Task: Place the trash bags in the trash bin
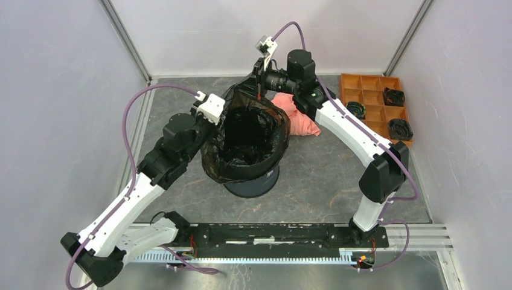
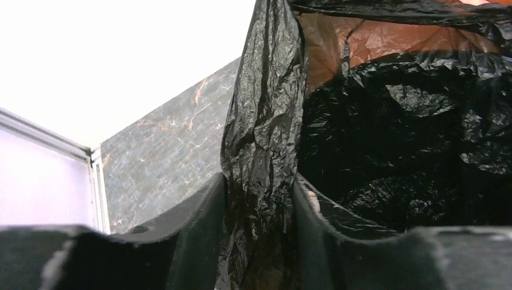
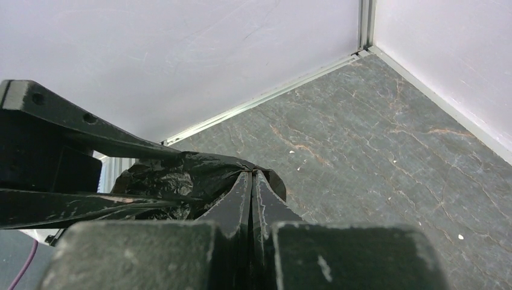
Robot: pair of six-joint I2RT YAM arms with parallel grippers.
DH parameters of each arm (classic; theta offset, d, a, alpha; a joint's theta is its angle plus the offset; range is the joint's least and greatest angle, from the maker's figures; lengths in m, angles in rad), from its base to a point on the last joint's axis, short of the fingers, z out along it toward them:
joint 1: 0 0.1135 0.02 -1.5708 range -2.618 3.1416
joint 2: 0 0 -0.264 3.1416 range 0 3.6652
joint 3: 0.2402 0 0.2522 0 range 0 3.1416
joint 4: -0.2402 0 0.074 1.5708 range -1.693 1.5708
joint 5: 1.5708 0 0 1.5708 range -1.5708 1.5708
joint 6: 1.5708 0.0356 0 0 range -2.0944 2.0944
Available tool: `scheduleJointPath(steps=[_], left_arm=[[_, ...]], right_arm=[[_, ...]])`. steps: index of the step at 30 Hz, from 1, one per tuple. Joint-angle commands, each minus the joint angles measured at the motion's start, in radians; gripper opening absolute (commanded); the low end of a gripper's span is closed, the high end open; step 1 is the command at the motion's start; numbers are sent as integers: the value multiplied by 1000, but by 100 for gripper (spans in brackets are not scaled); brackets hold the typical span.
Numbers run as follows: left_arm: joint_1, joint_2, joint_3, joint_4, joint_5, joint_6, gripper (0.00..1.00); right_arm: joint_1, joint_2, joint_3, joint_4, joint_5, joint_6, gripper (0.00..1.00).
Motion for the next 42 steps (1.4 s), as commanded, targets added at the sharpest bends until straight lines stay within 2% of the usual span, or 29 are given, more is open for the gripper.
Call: scheduleJointPath(steps=[1,3,6,9,13,15,19,25,30,35,37,39,40,42], left_arm=[[-7,3,34,65,-78,21,43],[-8,-8,33,73,-101,12,36],[-8,-11,57,51,-84,-29,31],[-7,37,137,-57,-52,-117,23],[15,127,215,-182,34,-196,14],[76,139,209,-194,122,-238,12],[319,147,157,-155,451,-346,11],[491,186,40,-61,701,-460,10],[564,214,-49,26,810,-554,8],[567,138,-197,78,825,-598,7],[567,104,-262,96,836,-618,7],[567,78,-316,107,830,-636,7],[567,67,-335,116,831,-648,6],[567,45,-361,142,840,-676,6]], right_arm=[[-2,-5,10,37,11,-3,1],[-2,-4,8,35,9,-7,1],[-1,-4,-3,30,13,-22,1],[-5,-4,-6,5,29,-48,1],[-19,13,1,-5,16,-62,1],[-26,29,13,-34,-6,-72,1],[-41,60,17,-58,-55,-101,1],[-61,117,19,-78,-105,-144,1],[-70,173,26,-124,-132,-187,1],[-71,143,-82,-86,-147,-178,1],[-71,126,-101,-108,-103,-167,8],[-71,116,-57,-208,-3,-173,16],[-72,110,-15,-268,45,-180,23],[-77,86,64,-394,159,-189,42]])
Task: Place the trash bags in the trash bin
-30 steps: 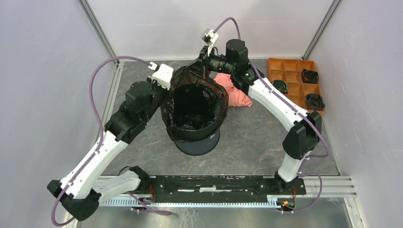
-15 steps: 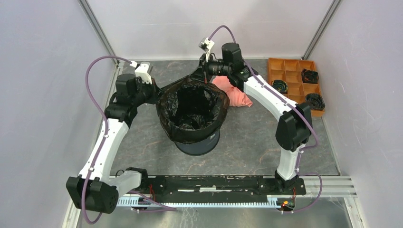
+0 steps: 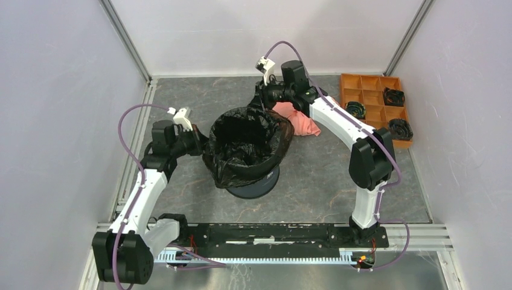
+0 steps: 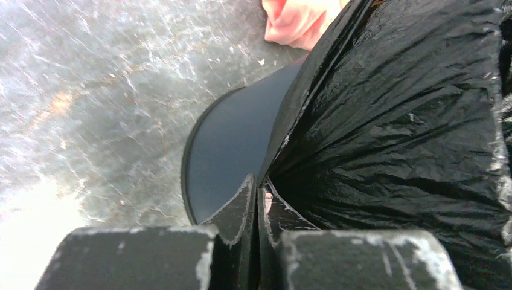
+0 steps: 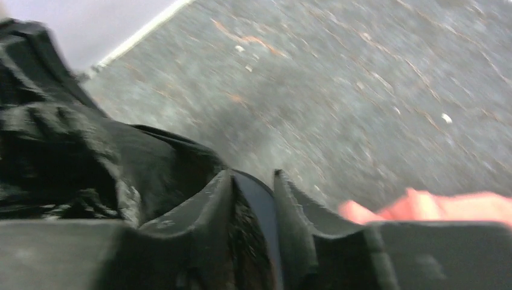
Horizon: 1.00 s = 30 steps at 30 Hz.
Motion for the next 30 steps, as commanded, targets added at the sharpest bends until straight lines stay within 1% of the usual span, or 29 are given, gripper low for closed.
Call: scheduleJointPath(steps=[1,2,4,6,7,8,10,12,15,17,18,21,24,27,29,30], left_arm=[[-1,-56,-50,84,43,-102,6],[-1,-65,-54,86,40,-102,6],[0,-73,-55,84,30,-96,6],[1,-72,-52,74,17,-92,6],[0,-70,-53,73,20,-93,6],[0,-68,-55,74,21,-95,6],[0,-68,-58,71,20,-100,6],[0,-79,-61,62,15,-100,6],[0,-98,-77,63,0,-119,7],[0,-110,-92,82,0,-143,7],[1,-113,-98,89,4,-152,7],[-1,-126,-115,107,6,-175,8],[-1,-132,-124,109,1,-182,8],[-1,-140,-142,116,-13,-192,7],[-1,-141,-155,130,-18,-205,7],[0,-140,-159,136,-21,-212,7]], right_arm=[[-11,-86,141,-273,236,-30,50],[-21,-115,155,-292,274,-24,56],[-45,-211,119,-287,326,-7,70],[-85,-308,34,-239,328,11,80],[-114,-354,-32,-213,309,37,84],[-140,-412,-95,-164,287,64,86],[-198,-511,-251,-70,233,112,87],[-252,-596,-427,40,145,164,87],[-325,-676,-664,303,-11,297,85],[-359,-685,-770,471,-116,399,85],[-364,-677,-802,521,-157,425,84],[-365,-623,-824,555,-203,447,84],[-363,-579,-883,699,-226,565,83],[-334,-527,-944,884,-255,696,80],[-295,-494,-957,944,-269,736,77],[-275,-479,-960,967,-272,752,73]])
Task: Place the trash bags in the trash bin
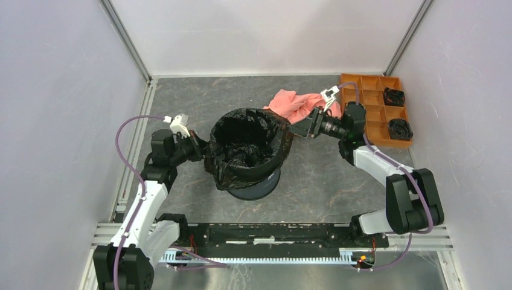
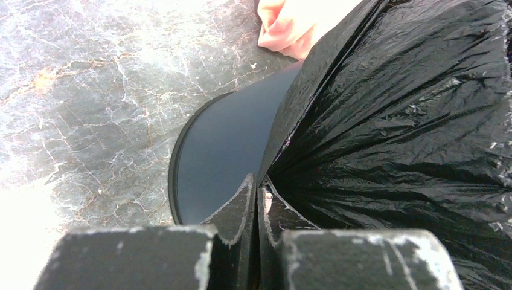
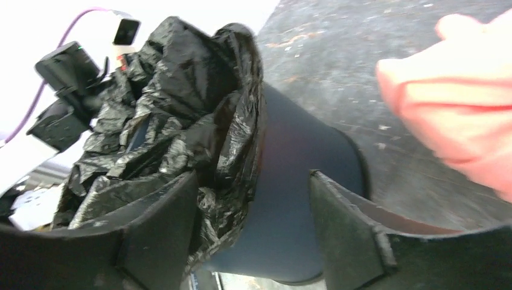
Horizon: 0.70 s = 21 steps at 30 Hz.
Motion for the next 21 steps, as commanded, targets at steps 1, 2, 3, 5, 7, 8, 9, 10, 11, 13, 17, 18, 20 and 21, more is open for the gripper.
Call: scheduleJointPath(steps=[1,2,3,5,7,8,9,10,11,13,17,18,20,21], left_arm=[[-3,-13,-24,57,-4,-71,7],[-3,-11,-29,63,-13,-81,7],[-3,-10,-34,70,-22,-93,6],[-3,-9,-52,83,-45,-117,6],[-2,-13,-70,93,-80,-146,7],[-2,-17,-83,102,-97,-162,7],[-3,-23,-95,116,-111,-179,7],[-2,-29,-110,127,-125,-195,7],[-2,-38,-121,132,-141,-207,7],[-3,-60,-128,118,-173,-223,7],[-3,-157,-80,5,-239,-227,18],[-2,-194,-60,-37,-277,-228,26],[-3,-266,-17,-137,-337,-243,43],[-2,-301,1,-204,-368,-262,52]], right_arm=[[73,51,-23,289,-71,160,67],[87,63,-28,307,-68,168,58],[95,69,-34,312,-58,163,47],[99,80,-36,234,-21,99,16],[99,88,-26,102,35,-17,1],[101,92,-20,25,74,-86,0],[100,96,-14,-46,109,-148,0],[101,99,-12,-86,138,-185,0],[104,101,-13,-107,144,-207,1],[113,93,-16,-121,147,-232,0],[144,35,37,-276,223,-347,10],[149,19,57,-326,252,-381,13],[156,-12,85,-401,308,-429,18],[156,-30,99,-429,331,-449,22]])
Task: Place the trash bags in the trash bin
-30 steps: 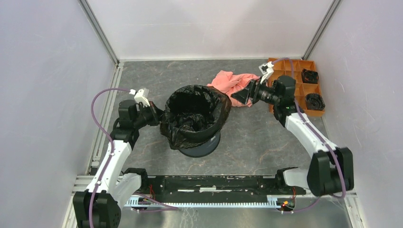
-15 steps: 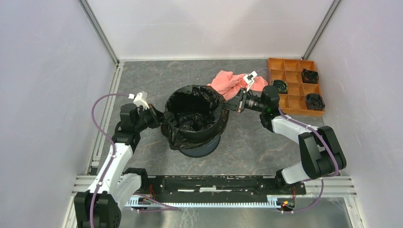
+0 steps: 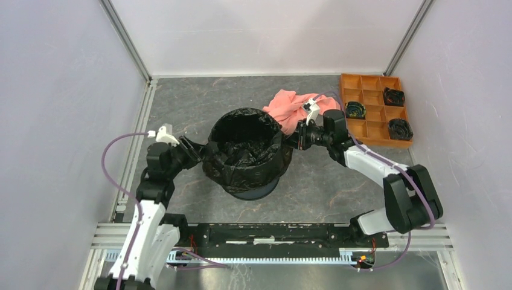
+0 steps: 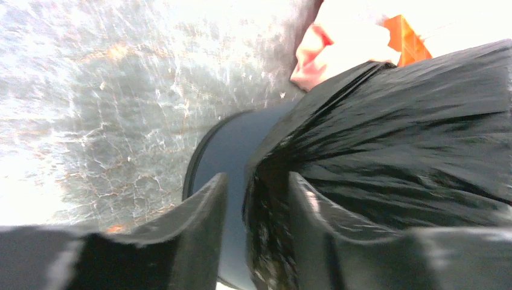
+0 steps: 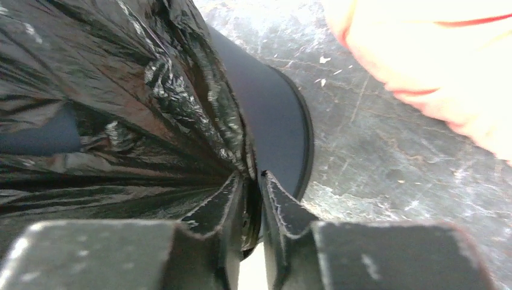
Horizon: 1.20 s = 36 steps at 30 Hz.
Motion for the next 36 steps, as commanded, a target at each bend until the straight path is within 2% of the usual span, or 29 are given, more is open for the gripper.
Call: scheduleJointPath(steps=[1,2,4,7,14,17,23,26,29,32,36], left_arm=[[-1,-147,121,-220,-164,-83,63],[-1,-177,140,-277,-183,-107,72],[-1,-234,170,-382,-198,-147,78],[0,-293,207,-520,-197,-218,78],[-1,-345,306,-730,-96,-265,74],[-1,-340,295,-738,-10,-257,73],[-1,-340,135,-504,227,-250,75],[-1,-361,46,-452,207,-266,66],[-1,-378,-73,-352,215,-330,47],[0,-384,-180,-222,221,-394,35],[0,-356,-281,-77,183,-411,24]], right_arm=[[12,-100,102,-186,155,-175,28],[12,-117,110,-209,176,-194,33],[11,-144,119,-245,209,-217,41],[11,-173,121,-261,232,-229,52],[13,-188,120,-261,206,-234,58],[19,-204,110,-262,207,-224,63],[53,-223,108,-302,175,-213,67],[67,-246,82,-297,148,-201,67],[75,-279,57,-334,155,-221,68],[74,-312,33,-362,149,-225,69],[76,-365,-28,-350,97,-201,70]])
